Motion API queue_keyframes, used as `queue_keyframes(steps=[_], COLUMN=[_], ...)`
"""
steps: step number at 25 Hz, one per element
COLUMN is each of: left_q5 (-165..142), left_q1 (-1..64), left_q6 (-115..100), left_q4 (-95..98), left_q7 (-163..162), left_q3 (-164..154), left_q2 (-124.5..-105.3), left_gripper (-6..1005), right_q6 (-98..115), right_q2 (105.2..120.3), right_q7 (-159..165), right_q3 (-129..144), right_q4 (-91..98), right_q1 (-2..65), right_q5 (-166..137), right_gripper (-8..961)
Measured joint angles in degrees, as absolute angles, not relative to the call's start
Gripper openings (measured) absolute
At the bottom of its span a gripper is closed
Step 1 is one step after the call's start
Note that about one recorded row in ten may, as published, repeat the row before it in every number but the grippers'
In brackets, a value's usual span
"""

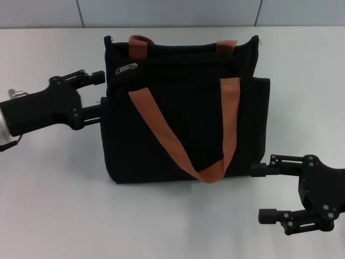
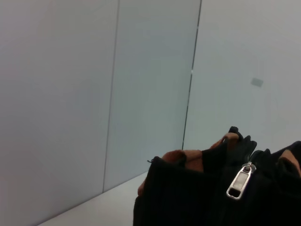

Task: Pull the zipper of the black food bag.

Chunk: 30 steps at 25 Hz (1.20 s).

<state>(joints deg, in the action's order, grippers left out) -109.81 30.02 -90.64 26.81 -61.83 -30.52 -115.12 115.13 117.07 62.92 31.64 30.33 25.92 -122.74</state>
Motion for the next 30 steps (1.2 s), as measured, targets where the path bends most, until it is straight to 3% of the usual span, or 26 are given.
queue_keyframes(steps=[8,12,17,21,30], left_q5=[-109.7,-106.9,-105.3,-104.9,-104.2], left_q1=[31.4,30.8,30.1,30.2,33.5], left_q6=[-86.3,-86.7,-89.4,-93.5,-97.2], left_q4=[27.1,27.2,27.1,27.3,27.7], left_q7=[-61.7,-61.7,-61.6,-62.3,-65.9], left_q3=[-30.4,-30.0,-30.0,-30.0,-30.0], left_q2=[-116.08,-116.14,-115.60,-115.43,-115.53], left_gripper=[719,506,332,128,49], right_q6=[115.1,115.2,115.4,115.6,115.8], right_q2=[117.07,117.07,117.09,117.12,117.22], right_q7=[62.9,62.9,63.1,63.4,63.6], right_q3=[31.6,31.5,31.3,30.1,29.2], right_q4=[30.3,30.2,30.2,30.0,29.8], right_q1=[25.9,25.8,25.8,26.2,26.4], right_q5=[-122.6,-122.4,-122.2,-122.2,-122.2], right_gripper=[809,807,806,804,801])
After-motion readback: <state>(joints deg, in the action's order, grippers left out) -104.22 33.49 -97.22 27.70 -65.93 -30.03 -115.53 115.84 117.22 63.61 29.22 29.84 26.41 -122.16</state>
